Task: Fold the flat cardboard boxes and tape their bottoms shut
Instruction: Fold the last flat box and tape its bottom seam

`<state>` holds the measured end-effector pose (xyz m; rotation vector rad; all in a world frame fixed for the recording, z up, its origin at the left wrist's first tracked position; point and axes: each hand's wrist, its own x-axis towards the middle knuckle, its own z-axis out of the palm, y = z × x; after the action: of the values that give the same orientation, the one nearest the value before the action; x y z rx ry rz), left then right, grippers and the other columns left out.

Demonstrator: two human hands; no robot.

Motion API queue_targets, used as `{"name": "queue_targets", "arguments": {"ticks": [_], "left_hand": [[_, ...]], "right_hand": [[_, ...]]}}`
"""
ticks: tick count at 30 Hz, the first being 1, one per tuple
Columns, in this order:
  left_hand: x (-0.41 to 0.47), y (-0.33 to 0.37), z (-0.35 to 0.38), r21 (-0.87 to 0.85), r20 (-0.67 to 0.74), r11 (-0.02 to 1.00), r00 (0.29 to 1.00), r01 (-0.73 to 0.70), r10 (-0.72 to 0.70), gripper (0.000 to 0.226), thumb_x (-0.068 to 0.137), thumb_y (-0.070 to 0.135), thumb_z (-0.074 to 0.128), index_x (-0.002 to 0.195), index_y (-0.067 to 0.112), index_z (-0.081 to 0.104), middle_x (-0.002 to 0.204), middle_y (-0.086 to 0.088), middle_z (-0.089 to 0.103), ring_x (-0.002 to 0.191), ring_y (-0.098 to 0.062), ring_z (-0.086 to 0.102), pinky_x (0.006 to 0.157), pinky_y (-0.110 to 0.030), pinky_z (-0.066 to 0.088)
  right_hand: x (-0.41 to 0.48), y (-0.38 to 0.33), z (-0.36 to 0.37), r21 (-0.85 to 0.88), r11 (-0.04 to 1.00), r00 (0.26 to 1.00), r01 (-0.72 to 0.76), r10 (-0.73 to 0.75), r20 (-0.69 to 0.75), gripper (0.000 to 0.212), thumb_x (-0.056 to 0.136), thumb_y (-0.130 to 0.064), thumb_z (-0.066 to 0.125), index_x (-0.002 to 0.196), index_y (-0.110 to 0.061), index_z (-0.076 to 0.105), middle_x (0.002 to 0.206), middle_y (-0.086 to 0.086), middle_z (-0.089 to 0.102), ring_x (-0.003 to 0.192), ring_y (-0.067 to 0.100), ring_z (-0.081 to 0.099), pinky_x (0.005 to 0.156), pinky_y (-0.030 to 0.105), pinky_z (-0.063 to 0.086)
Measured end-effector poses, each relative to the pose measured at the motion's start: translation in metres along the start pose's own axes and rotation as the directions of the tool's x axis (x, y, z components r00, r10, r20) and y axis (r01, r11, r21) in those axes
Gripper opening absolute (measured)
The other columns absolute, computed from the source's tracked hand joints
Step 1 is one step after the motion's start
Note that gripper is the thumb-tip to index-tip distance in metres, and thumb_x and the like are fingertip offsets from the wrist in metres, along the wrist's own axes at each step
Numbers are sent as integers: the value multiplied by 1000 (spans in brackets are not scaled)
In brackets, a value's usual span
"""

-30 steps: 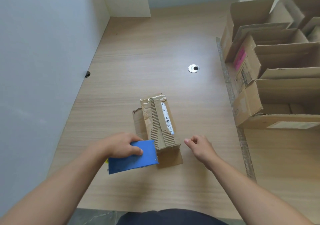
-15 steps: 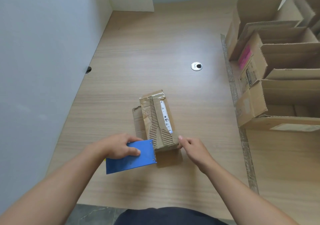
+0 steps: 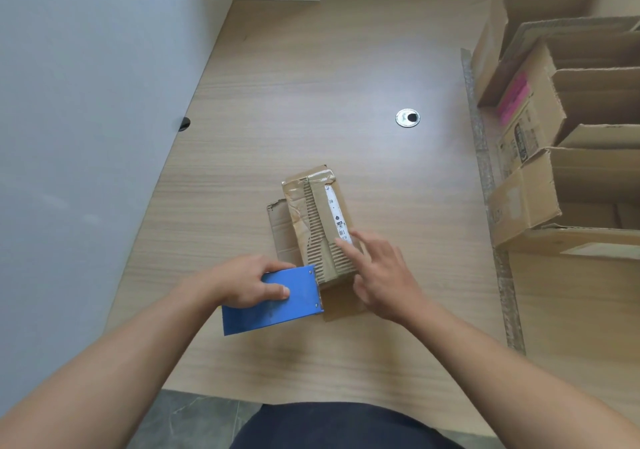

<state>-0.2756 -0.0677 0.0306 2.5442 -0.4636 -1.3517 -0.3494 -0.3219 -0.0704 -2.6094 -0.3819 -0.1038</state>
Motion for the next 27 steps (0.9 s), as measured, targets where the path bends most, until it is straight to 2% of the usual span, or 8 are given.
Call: {"name": "queue_targets", "arguments": {"ticks": [2, 4, 7, 9, 16, 20, 23, 27], "left_hand": [[0, -2, 4, 8, -31, 1000, 999, -17, 17, 43, 91, 43, 59, 132, 55, 51, 113, 17, 66, 102, -12, 61, 94, -39, 49], [0, -4, 7, 6, -58, 1000, 998, -26, 27, 45, 92, 43, 59, 135, 53, 49, 117, 15, 65, 105, -13, 60, 95, -37, 48], [-1, -12, 8, -10, -82, 997, 994, -74, 73, 47, 93, 41, 60, 137, 51, 48, 120, 16, 64, 106, -11, 58, 94, -34, 47], [-7, -22, 7, -49, -88, 993, 991, -108, 103, 47, 92, 43, 60, 136, 53, 48, 122, 22, 62, 107, -5, 57, 94, -30, 45], [-30, -75, 5, 19, -166, 998, 985, 59, -55, 47, 75, 66, 43, 121, 75, 37, 100, 24, 63, 90, -2, 57, 79, -28, 47], [1, -53, 19, 169, -360, 974, 929, 152, -83, 55, 87, 60, 43, 141, 56, 32, 108, 12, 65, 97, -20, 59, 76, -33, 46], [22, -32, 33, 212, -450, 957, 889, 198, -84, 58, 89, 60, 39, 145, 52, 23, 119, 4, 66, 107, -28, 61, 78, -34, 46], [38, -8, 40, 267, -553, 923, 828, 276, -87, 53, 94, 56, 38, 144, 44, 26, 112, -1, 68, 101, -31, 64, 69, -35, 39]], "right_hand": [[14, -1, 2, -45, 989, 969, 138, -126, 211, 75, 84, -19, 62, 154, -23, 34, 163, 3, 24, 151, 29, 17, 110, 44, 31], [23, 1, 7, -76, 980, 935, 186, -152, 319, 64, 98, -40, 47, 157, -30, 23, 165, -10, 11, 153, 21, 2, 116, 40, 21], [26, 1, 7, -136, 958, 957, 251, -224, 186, 53, 96, -49, 45, 143, -26, 53, 151, -5, 45, 142, 27, 40, 99, 36, 49], [25, 3, 11, -171, 945, 960, 278, -269, 75, 49, 94, -47, 47, 132, -22, 64, 141, -2, 57, 132, 28, 53, 86, 35, 56], [24, 4, 22, -233, 927, 954, 294, -300, 10, 47, 97, -45, 47, 131, -19, 65, 141, 0, 58, 132, 33, 52, 85, 42, 57], [24, -1, 22, -192, 947, 964, 259, -265, -2, 47, 96, -43, 46, 132, -18, 65, 141, 1, 58, 132, 35, 51, 85, 47, 57], [23, -4, 20, -176, 954, 969, 241, -247, -8, 47, 96, -41, 46, 131, -17, 65, 140, 1, 58, 132, 36, 51, 90, 47, 56], [22, -7, 19, -157, 971, 981, 182, -190, -34, 41, 94, -32, 60, 130, -13, 66, 139, 3, 59, 132, 38, 49, 95, 46, 54]]}}
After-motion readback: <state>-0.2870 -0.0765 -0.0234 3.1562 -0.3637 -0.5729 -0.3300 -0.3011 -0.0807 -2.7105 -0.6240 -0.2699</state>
